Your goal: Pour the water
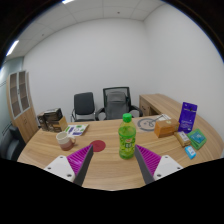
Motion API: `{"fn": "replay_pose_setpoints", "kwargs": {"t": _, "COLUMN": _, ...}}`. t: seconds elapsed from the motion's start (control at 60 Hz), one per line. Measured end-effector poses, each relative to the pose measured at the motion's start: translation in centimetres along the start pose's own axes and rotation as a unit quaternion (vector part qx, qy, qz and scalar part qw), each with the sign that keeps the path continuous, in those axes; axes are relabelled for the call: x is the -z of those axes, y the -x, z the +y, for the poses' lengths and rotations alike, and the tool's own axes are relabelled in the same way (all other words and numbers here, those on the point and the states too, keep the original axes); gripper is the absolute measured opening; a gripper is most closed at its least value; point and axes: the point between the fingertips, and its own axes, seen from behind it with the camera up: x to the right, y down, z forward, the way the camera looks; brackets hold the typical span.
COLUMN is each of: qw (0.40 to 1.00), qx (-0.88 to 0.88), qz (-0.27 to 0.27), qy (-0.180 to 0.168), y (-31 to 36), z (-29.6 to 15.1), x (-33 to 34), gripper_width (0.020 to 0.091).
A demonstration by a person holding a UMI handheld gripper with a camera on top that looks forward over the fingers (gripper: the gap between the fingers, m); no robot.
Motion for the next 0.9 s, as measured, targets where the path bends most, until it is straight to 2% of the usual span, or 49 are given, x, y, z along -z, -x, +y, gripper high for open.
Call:
{"fn": "replay_pose_setpoints", "kwargs": {"t": 0.183, "qw": 0.999, "qx": 0.043, "qz": 0.001, "qy": -0.028, "y": -5.1, "z": 2.9, "x": -8.9, "gripper_width": 0.0853}}
{"fn": "replay_pose_setpoints", "kwargs": {"t": 0.417, "qw": 0.996, "qx": 0.045, "qz": -0.024, "qy": -0.073, "y": -5.5, "z": 1.4, "x": -16.7, "gripper_width": 0.0844}}
{"fn": "replay_pose_setpoints", "kwargs": {"t": 0.467, "qw": 0.995, "qx": 0.040, "qz": -0.029, "qy": -0.082, "y": -5.4, "z": 0.9, "x": -17.4, "gripper_width": 0.0778}}
{"fn": "replay_pose_setpoints", "kwargs": {"t": 0.533, "qw": 0.993, "qx": 0.041, "qz": -0.023, "qy": -0.107, "y": -5.7, "z": -0.3, "x": -18.1, "gripper_width": 0.0647}}
{"fn": "replay_pose_setpoints", "kwargs": {"t": 0.567, "qw": 0.993, "qx": 0.046, "qz": -0.025, "qy": -0.109, "y": -5.5, "z": -0.3, "x": -18.4, "gripper_width": 0.0609}}
{"fn": "replay_pose_setpoints", "kwargs": {"t": 0.6, "qw": 0.993, "qx": 0.053, "qz": -0.033, "qy": -0.105, "y": -5.0, "z": 0.1, "x": -18.8, "gripper_width": 0.0528}}
{"fn": "replay_pose_setpoints", "kwargs": {"t": 0.733, "qw": 0.990, "qx": 0.056, "qz": -0.030, "qy": -0.127, "y": -4.8, "z": -0.5, "x": -19.0, "gripper_width": 0.0516}}
{"fn": "replay_pose_setpoints", "kwargs": {"t": 0.867, "qw": 0.990, "qx": 0.057, "qz": -0.030, "qy": -0.125, "y": -4.6, "z": -0.5, "x": -19.2, "gripper_width": 0.0415}}
{"fn": "replay_pose_setpoints", "kwargs": {"t": 0.9, "qw": 0.990, "qx": 0.055, "qz": -0.030, "qy": -0.127, "y": -4.6, "z": -0.6, "x": -19.2, "gripper_width": 0.0409}}
